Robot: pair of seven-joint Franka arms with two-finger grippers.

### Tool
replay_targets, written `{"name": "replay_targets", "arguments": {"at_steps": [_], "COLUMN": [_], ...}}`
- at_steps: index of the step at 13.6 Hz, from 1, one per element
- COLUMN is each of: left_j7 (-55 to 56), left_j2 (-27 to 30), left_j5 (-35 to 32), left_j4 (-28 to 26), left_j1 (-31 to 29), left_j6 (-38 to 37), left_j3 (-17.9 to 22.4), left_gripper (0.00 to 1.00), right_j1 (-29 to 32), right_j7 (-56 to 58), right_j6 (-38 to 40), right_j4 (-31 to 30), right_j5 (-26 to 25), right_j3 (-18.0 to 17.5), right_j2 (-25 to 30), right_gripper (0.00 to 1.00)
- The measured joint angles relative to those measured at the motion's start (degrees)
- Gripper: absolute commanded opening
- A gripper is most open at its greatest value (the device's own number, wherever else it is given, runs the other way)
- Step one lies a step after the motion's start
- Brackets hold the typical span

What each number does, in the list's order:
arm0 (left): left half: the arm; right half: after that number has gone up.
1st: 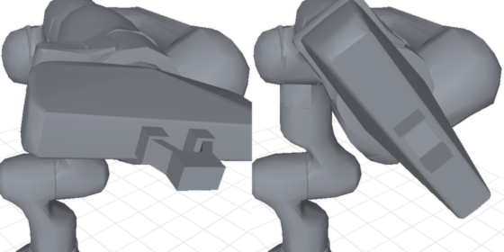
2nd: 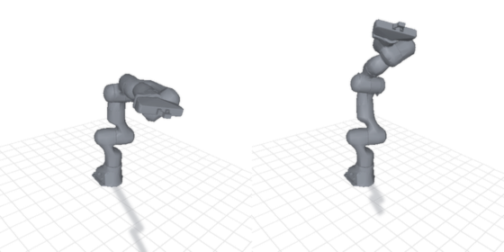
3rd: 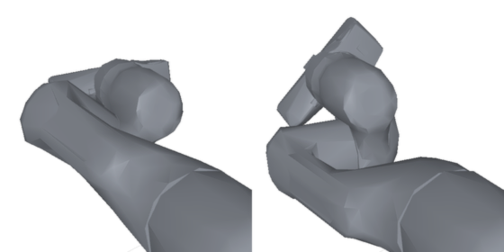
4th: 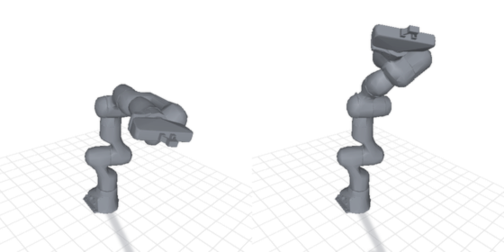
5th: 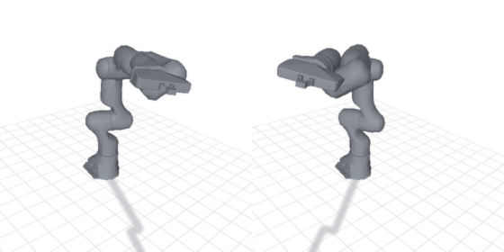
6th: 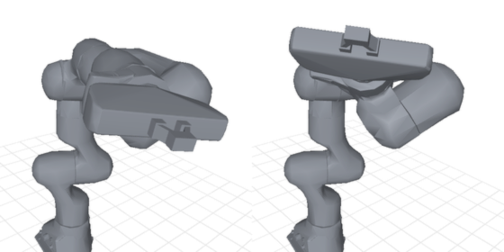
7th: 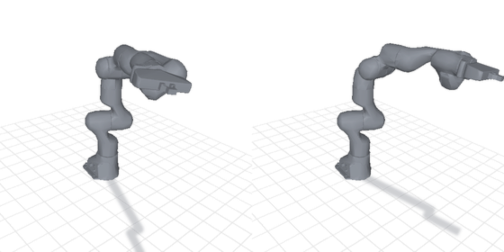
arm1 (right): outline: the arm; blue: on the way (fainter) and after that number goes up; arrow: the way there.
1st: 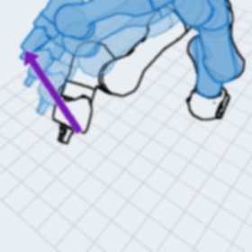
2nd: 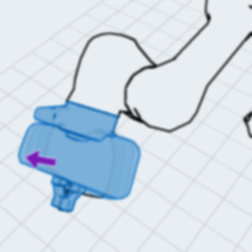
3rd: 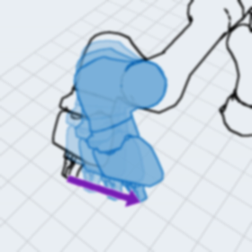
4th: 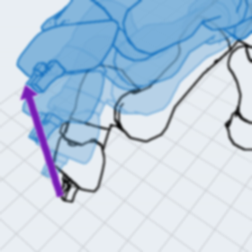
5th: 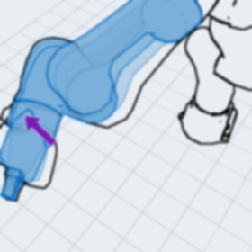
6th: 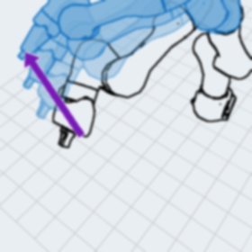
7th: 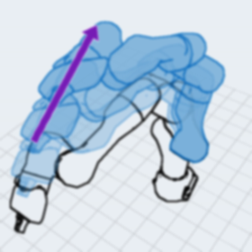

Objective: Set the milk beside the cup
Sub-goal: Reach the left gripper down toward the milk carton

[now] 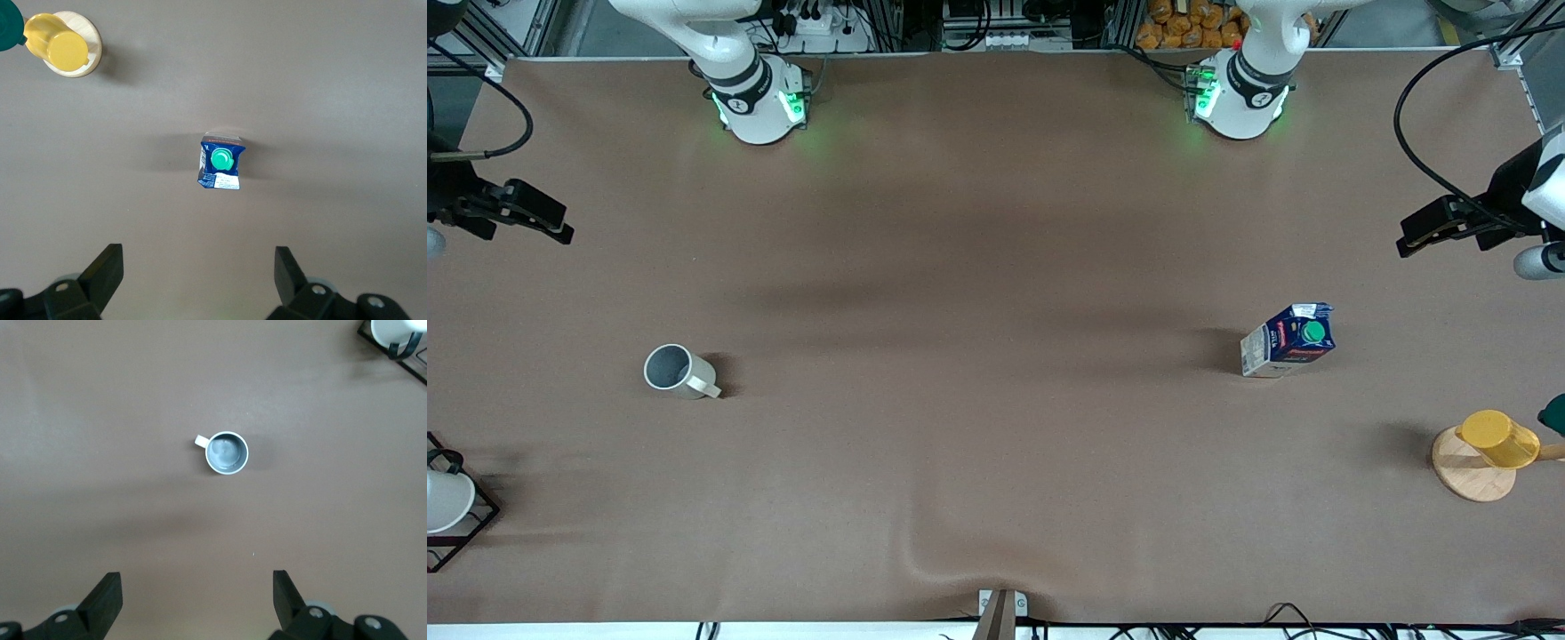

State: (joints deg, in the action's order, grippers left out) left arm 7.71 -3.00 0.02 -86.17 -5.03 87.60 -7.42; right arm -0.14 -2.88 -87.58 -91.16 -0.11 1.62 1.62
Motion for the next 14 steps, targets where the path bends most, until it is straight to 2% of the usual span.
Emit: {"name": "replay_targets", "arguments": {"at_steps": [6, 8, 12, 14], "left_j7": [-0.1, -0.6, -1.0, -1.1], "left_j2": [-0.2, -2.0, -9.3, -10.8], "left_j5": [-0.5, -0.8, -1.6, -1.6], "left_j4": [0.4, -0.1, -5.1, -8.2], "left_j1": [0.0, 0.0, 0.1, 0.4], "left_j6": [0.0, 0.9, 10.9, 15.3], "left_j3": [0.0, 0.0, -0.2, -0.3], "left_gripper": [1.0, 1.0, 1.0, 1.0], "right_j1": [0.0, 0.0, -0.1, -0.1], "right_j7": [0.2, 0.2, 0.3, 0.3], "right_j6": [1.9, 2.2, 2.3, 2.3], "right_j4": [0.0, 0.0, -0.1, -0.3], "right_j5": [-0.1, -0.1, -0.1, -0.1], "right_j3": [-0.2, -0.1, -0.2, -0.3], "right_j2": [0.1, 0.1, -0.1, -0.8], "right_gripper": [1.0, 1.0, 1.0, 1.0]}}
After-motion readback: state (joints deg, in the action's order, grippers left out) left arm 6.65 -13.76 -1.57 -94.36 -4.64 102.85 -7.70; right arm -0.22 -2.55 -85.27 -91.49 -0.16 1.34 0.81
